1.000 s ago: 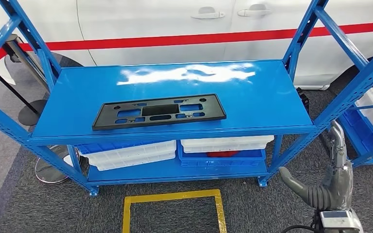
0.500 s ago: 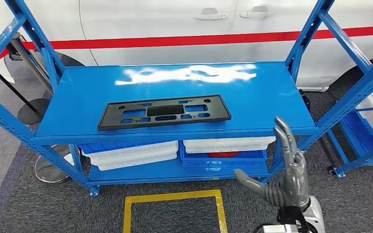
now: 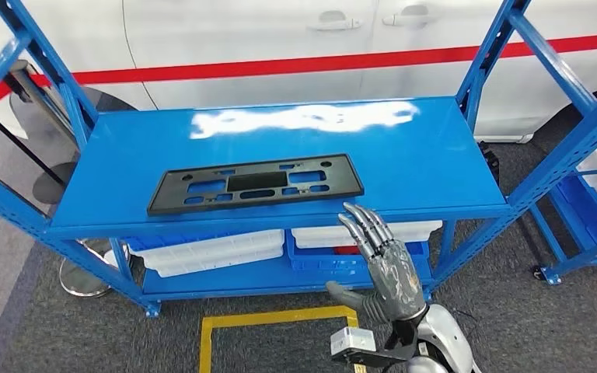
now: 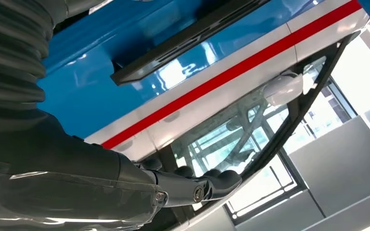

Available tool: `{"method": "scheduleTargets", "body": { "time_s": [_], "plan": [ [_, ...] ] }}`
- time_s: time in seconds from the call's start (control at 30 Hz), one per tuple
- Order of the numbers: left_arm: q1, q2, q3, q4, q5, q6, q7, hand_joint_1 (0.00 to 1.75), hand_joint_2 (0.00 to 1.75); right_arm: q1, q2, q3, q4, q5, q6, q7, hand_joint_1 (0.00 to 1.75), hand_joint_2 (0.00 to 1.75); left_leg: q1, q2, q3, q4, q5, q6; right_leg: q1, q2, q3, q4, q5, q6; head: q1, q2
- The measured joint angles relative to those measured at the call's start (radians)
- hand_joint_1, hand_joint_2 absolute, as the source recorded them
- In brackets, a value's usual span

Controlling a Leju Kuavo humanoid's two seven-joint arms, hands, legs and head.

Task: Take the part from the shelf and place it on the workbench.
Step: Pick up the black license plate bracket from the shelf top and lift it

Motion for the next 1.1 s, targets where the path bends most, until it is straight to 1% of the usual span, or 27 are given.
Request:
{"method": "scheduleTargets", "body": {
  "time_s": [0.07, 0.1, 0.13, 0.17, 0.2, 0.23, 0.27, 0.3, 0.33, 0.43, 0.47, 0.5, 0.53, 0.6, 0.63, 0.67, 0.7, 0.73, 0.77, 0.8, 0.83, 0.87, 0.9, 0.97, 1.0, 1.03, 1.1],
  "plan": [
    [0.000, 0.000, 0.001, 0.001, -0.002, -0.003, -0.002, 0.00, 0.00, -0.004, 0.005, 0.010, 0.012, 0.052, -0.015, 0.014, 0.00, 1.75, 0.012, 0.001, -0.069, 0.128, -0.051, -0.014, -0.003, -0.003, 0.007, -0.003, -0.004, -0.004, 0.000, 0.000],
    [0.000, 0.001, 0.002, 0.001, -0.002, -0.003, -0.002, 0.00, 0.00, -0.004, 0.006, 0.012, 0.016, 0.068, -0.020, 0.018, 0.00, 1.75, 0.017, 0.001, -0.107, 0.188, -0.067, -0.020, -0.004, -0.004, 0.010, -0.003, -0.007, -0.003, 0.000, 0.000],
    [0.002, 0.001, 0.003, 0.001, -0.002, -0.003, -0.003, 0.00, 0.00, -0.005, 0.009, 0.014, 0.023, 0.082, -0.026, 0.021, 0.00, 1.75, 0.022, 0.002, -0.132, 0.220, -0.064, -0.025, -0.005, -0.004, 0.015, -0.002, -0.011, -0.002, 0.000, 0.000],
    [0.004, 0.002, 0.004, 0.001, -0.002, -0.003, -0.003, 0.00, 0.00, -0.007, 0.013, 0.016, 0.032, 0.096, -0.034, 0.024, 0.00, 1.75, 0.027, 0.002, -0.139, 0.215, -0.040, -0.030, -0.007, -0.004, 0.021, -0.002, -0.016, 0.001, 0.000, 0.000],
    [0.005, 0.003, 0.005, 0.001, -0.002, -0.003, -0.003, 0.00, 0.00, -0.010, 0.017, 0.019, 0.043, 0.116, -0.044, 0.028, 0.00, 1.75, 0.032, 0.003, -0.127, 0.170, 0.001, -0.034, -0.010, -0.003, 0.029, -0.002, -0.022, 0.005, 0.000, 0.000],
    [0.006, 0.004, 0.007, 0.001, -0.002, -0.003, -0.002, 0.00, 0.00, -0.015, 0.023, 0.023, 0.056, 0.139, -0.057, 0.032, 0.00, 1.75, 0.036, 0.004, -0.103, 0.100, 0.047, -0.038, -0.013, -0.002, 0.037, -0.001, -0.028, 0.011, 0.000, 0.000],
    [0.006, 0.004, 0.010, 0.002, -0.001, -0.003, -0.002, 0.00, 0.00, -0.020, 0.029, 0.027, 0.069, 0.169, -0.076, 0.039, 0.00, 1.75, 0.036, 0.004, -0.077, 0.036, 0.078, -0.040, -0.013, 0.000, 0.044, 0.000, -0.035, 0.018, 0.000, 0.000],
    [0.005, 0.004, 0.012, 0.003, 0.000, -0.002, -0.001, 0.00, 0.00, -0.025, 0.034, 0.030, 0.080, 0.203, -0.097, 0.046, 0.00, 1.75, 0.035, 0.005, -0.059, -0.010, 0.095, -0.038, -0.011, 0.000, 0.047, 0.002, -0.040, 0.024, 0.000, 0.000],
    [0.004, 0.004, 0.014, 0.005, 0.001, -0.001, 0.000, 0.00, 0.00, -0.031, 0.038, 0.034, 0.090, 0.240, -0.122, 0.054, 0.00, 1.75, 0.034, 0.004, -0.050, -0.034, 0.097, -0.033, -0.009, 0.001, 0.048, 0.002, -0.043, 0.031, 0.000, 0.000],
    [0.004, 0.005, 0.017, 0.006, 0.003, 0.002, 0.003, 0.00, 0.00, -0.044, 0.046, 0.040, 0.110, 0.310, -0.174, 0.067, 0.00, 1.75, 0.031, 0.002, -0.047, -0.040, 0.086, -0.007, -0.010, 0.000, 0.052, -0.003, -0.048, 0.047, 0.000, 0.000],
    [0.004, 0.005, 0.017, 0.006, 0.003, 0.003, 0.003, 0.00, 0.00, -0.048, 0.048, 0.041, 0.115, 0.316, -0.178, 0.069, 0.00, 1.75, 0.030, 0.002, -0.043, -0.042, 0.085, 0.002, -0.012, -0.001, 0.048, 0.011, -0.057, 0.050, 0.000, 0.000],
    [0.003, 0.005, 0.017, 0.006, 0.004, 0.003, 0.003, 0.00, 0.00, -0.051, 0.049, 0.042, 0.119, 0.318, -0.180, 0.070, 0.00, 1.75, 0.030, 0.002, -0.040, -0.045, 0.083, 0.010, -0.012, -0.002, 0.029, 0.049, -0.076, 0.051, 0.000, 0.000],
    [0.003, 0.005, 0.017, 0.006, 0.004, 0.003, 0.003, 0.00, 0.00, -0.054, 0.049, 0.042, 0.124, 0.321, -0.182, 0.071, 0.00, 1.75, 0.028, 0.002, -0.036, -0.047, 0.081, 0.017, -0.010, -0.002, -0.003, 0.109, -0.102, 0.050, 0.000, 0.000],
    [0.003, 0.005, 0.017, 0.006, 0.004, 0.003, 0.003, 0.00, 0.00, -0.056, 0.050, 0.043, 0.136, 0.330, -0.188, 0.073, 0.00, 1.75, 0.020, 0.002, -0.032, -0.047, 0.075, 0.028, -0.003, -0.002, -0.088, 0.251, -0.149, 0.045, 0.000, 0.000],
    [0.003, 0.005, 0.018, 0.006, 0.005, 0.003, 0.003, 0.00, 0.00, -0.056, 0.050, 0.044, 0.142, 0.336, -0.192, 0.075, 0.00, 1.75, 0.016, 0.002, -0.028, -0.047, 0.071, 0.032, 0.000, -0.002, -0.119, 0.291, -0.149, 0.040, 0.000, 0.000],
    [0.004, 0.005, 0.018, 0.006, 0.006, 0.003, 0.003, 0.00, 0.00, -0.057, 0.051, 0.046, 0.148, 0.341, -0.196, 0.078, 0.00, 1.75, 0.010, 0.000, -0.022, -0.047, 0.067, 0.036, 0.005, -0.002, -0.131, 0.294, -0.130, 0.034, 0.000, 0.000],
    [0.004, 0.005, 0.019, 0.006, 0.006, 0.003, 0.003, 0.00, 0.00, -0.060, 0.051, 0.047, 0.154, 0.345, -0.200, 0.080, 0.00, 1.75, 0.005, -0.001, -0.014, -0.047, 0.062, 0.038, 0.011, -0.002, -0.124, 0.260, -0.093, 0.024, 0.000, 0.000],
    [0.005, 0.005, 0.020, 0.006, 0.008, 0.003, 0.003, 0.00, 0.00, -0.064, 0.052, 0.048, 0.160, 0.349, -0.203, 0.082, 0.00, 1.75, 0.000, -0.003, -0.005, -0.047, 0.056, 0.040, 0.019, -0.002, -0.103, 0.196, -0.046, 0.010, 0.000, 0.000],
    [0.005, 0.002, 0.021, 0.007, 0.009, 0.003, 0.004, 0.00, 0.00, -0.069, 0.052, 0.050, 0.166, 0.351, -0.205, 0.083, 0.00, 1.75, -0.005, -0.003, 0.002, -0.047, 0.051, 0.040, 0.026, -0.002, -0.079, 0.132, -0.012, -0.006, 0.000, 0.000],
    [0.004, 0.001, 0.021, 0.008, 0.010, 0.003, 0.005, 0.00, 0.00, -0.076, 0.053, 0.051, 0.171, 0.353, -0.207, 0.084, 0.00, 1.75, -0.008, -0.003, 0.006, -0.047, 0.046, 0.038, 0.034, -0.003, -0.057, 0.077, 0.009, -0.018, 0.000, 0.000],
    [0.004, -0.001, 0.022, 0.010, 0.010, 0.003, 0.006, 0.00, 0.00, -0.082, 0.054, 0.052, 0.176, 0.356, -0.209, 0.086, 0.00, 1.75, -0.008, -0.003, 0.008, -0.048, 0.043, 0.035, 0.039, -0.004, -0.043, 0.043, 0.017, -0.026, -0.001, 0.000],
    [0.003, -0.003, 0.022, 0.011, 0.011, 0.003, 0.007, 0.00, 0.00, -0.086, 0.055, 0.053, 0.181, 0.357, -0.210, 0.087, 0.00, 1.75, -0.007, -0.002, 0.008, -0.049, 0.041, 0.031, 0.043, -0.004, -0.038, 0.031, 0.012, -0.029, -0.001, 0.000],
    [0.003, -0.003, 0.023, 0.011, 0.011, 0.003, 0.007, 0.00, 0.00, -0.090, 0.056, 0.053, 0.185, 0.358, -0.211, 0.089, 0.00, 1.75, -0.004, -0.001, 0.009, -0.052, 0.040, 0.027, 0.044, -0.002, -0.035, 0.021, 0.012, -0.029, 0.000, 0.000],
    [0.003, -0.003, 0.023, 0.011, 0.011, 0.004, 0.008, 0.00, 0.00, -0.097, 0.059, 0.056, 0.196, 0.358, -0.211, 0.094, 0.00, 1.75, -0.006, 0.001, 0.012, -0.050, 0.031, 0.018, 0.034, -0.002, -0.020, -0.001, 0.016, -0.026, 0.000, 0.000],
    [0.003, -0.003, 0.023, 0.012, 0.011, 0.005, 0.009, 0.00, 0.00, -0.103, 0.061, 0.058, 0.201, 0.358, -0.210, 0.096, 0.00, 1.75, -0.005, 0.001, 0.004, -0.028, 0.017, 0.011, 0.028, -0.003, -0.009, -0.014, 0.019, -0.024, 0.000, 0.000],
    [0.003, -0.002, 0.024, 0.011, 0.011, 0.005, 0.009, 0.00, 0.00, -0.110, 0.063, 0.060, 0.208, 0.358, -0.208, 0.099, 0.00, 1.75, -0.003, 0.001, -0.015, 0.014, -0.004, 0.003, 0.022, -0.004, 0.000, -0.023, 0.019, -0.022, -0.001, 0.000],
    [0.003, -0.002, 0.025, 0.011, 0.011, 0.005, 0.010, 0.00, 0.00, -0.123, 0.067, 0.065, 0.225, 0.359, -0.199, 0.106, 0.00, 1.75, 0.011, 0.002, -0.083, 0.136, -0.048, -0.013, 0.020, -0.005, 0.011, -0.027, 0.014, -0.022, -0.001, 0.000]
  ]
}}
